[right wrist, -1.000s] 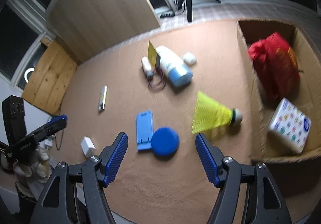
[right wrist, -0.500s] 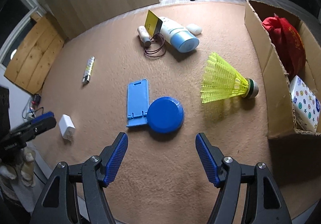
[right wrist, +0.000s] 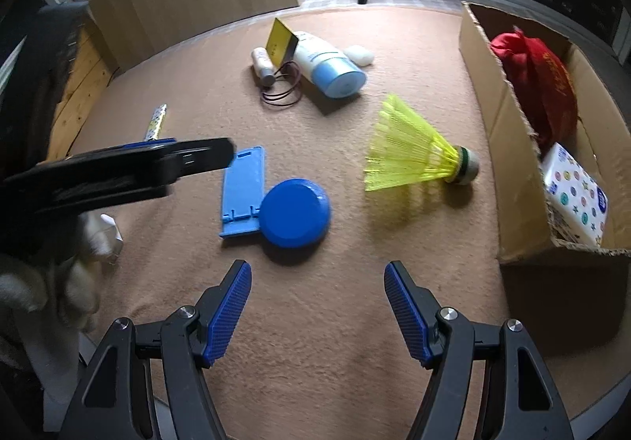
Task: Organize objects
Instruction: 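Close the left tool on the blue phone stand while the right tool nears the blue lid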
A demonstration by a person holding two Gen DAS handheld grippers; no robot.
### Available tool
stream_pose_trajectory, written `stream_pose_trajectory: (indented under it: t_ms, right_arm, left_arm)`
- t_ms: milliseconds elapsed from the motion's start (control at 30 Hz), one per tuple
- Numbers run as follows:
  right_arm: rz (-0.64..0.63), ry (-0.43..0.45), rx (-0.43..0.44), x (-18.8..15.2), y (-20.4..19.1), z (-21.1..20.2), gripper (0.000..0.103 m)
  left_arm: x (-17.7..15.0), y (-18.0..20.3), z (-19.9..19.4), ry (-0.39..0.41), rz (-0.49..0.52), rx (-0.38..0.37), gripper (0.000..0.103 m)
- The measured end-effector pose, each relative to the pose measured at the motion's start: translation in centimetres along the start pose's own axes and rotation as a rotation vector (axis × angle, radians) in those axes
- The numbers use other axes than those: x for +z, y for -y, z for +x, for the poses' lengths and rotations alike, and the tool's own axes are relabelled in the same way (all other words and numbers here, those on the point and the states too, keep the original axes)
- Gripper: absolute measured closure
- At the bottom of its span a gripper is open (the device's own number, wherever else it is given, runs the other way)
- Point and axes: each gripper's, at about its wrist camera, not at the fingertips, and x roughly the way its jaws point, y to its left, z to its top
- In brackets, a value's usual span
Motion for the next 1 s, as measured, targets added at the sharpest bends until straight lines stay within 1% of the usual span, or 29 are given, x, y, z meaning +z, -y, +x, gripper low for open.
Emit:
stream_pose_trajectory:
  t_ms: [167, 267, 333, 533, 567, 633, 767, 933, 1000]
  right_arm:
    - [0.025, 0.001, -0.005, -0.2, 0.8, 0.0, 0.037]
    - [0.037, -0.003, -0.006, -0.3, 1.1, 0.0, 0.037]
    - [0.044, -0.005, -0.007, -0.3, 1.3, 0.1, 0.037]
    - [0.057, -0.009, -0.005, -0.2, 1.7, 0.1, 0.037]
    - [0.059, -0.010, -0.004, -0.2, 1.7, 0.2, 0.037]
    - [0.064, -0.012, -0.003, -0.2, 1.8, 0.3, 0.037]
    - [0.067, -0.017, 0.000, 0.0, 1.8, 0.5, 0.037]
    - [0.058, -0.018, 0.003, 0.2, 1.5, 0.8, 0.037]
    - [0.048, -0.016, 0.002, 0.4, 1.3, 0.9, 0.037]
  left_arm:
    - [1.0, 1.6, 2.1, -0.035, 0.029, 0.035, 0.022]
    - [1.3, 2.6, 2.9, -0.051, 0.073, 0.062, 0.022]
    - [1.4, 3.2, 3.4, -0.053, 0.108, 0.094, 0.022]
    - [0.7, 2.8, 4.2, -0.074, 0.139, 0.150, 0.023]
    - [0.3, 2.5, 4.2, -0.078, 0.143, 0.150, 0.025]
    - [-0.4, 2.1, 3.9, -0.074, 0.146, 0.143, 0.026]
    - [-1.9, 1.7, 3.3, -0.059, 0.180, 0.152, 0.026]
    - [-3.3, 0.5, 2.3, -0.052, 0.172, 0.145, 0.026]
    - [-3.6, 0.2, 2.1, -0.048, 0.172, 0.143, 0.028]
